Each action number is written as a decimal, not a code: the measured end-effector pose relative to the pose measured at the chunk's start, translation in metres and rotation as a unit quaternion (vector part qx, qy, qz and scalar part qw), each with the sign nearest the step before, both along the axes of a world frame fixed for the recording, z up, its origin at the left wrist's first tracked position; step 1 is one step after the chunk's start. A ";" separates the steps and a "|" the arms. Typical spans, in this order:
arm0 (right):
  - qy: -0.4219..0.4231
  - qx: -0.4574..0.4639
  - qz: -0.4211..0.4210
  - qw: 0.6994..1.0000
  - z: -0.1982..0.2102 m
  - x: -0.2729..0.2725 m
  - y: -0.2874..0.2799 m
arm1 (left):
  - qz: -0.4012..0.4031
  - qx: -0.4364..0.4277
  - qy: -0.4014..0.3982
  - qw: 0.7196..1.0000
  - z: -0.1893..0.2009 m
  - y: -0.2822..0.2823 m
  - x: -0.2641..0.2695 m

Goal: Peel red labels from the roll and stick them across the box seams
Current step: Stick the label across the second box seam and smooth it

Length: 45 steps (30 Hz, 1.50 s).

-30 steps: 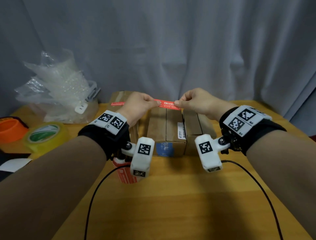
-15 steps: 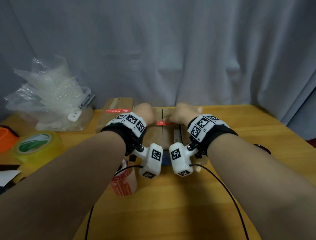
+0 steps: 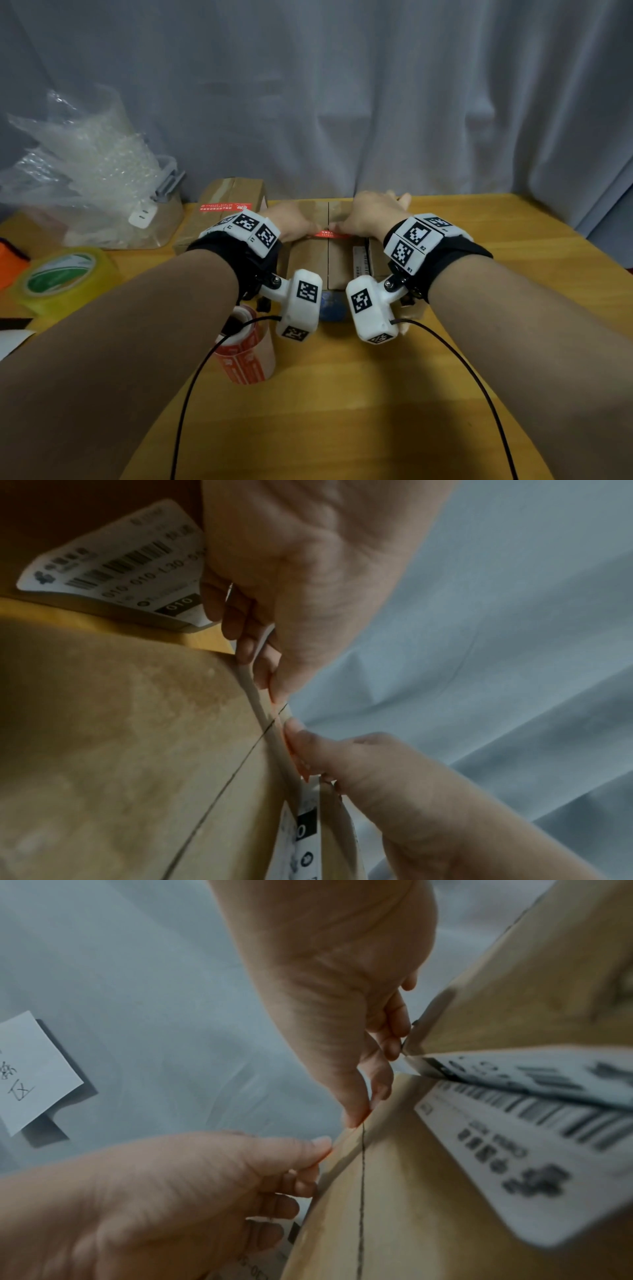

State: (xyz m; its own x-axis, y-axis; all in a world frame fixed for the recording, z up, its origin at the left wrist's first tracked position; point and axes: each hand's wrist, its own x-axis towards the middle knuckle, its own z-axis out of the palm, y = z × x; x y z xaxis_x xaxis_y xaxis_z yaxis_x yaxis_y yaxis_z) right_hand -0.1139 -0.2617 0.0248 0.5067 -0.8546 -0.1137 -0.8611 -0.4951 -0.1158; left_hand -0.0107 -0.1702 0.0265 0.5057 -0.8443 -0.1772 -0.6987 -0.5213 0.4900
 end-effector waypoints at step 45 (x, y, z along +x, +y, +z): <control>0.126 -0.044 -0.014 0.991 -0.017 -0.017 0.010 | 0.057 -0.041 0.032 0.997 -0.038 -0.002 0.005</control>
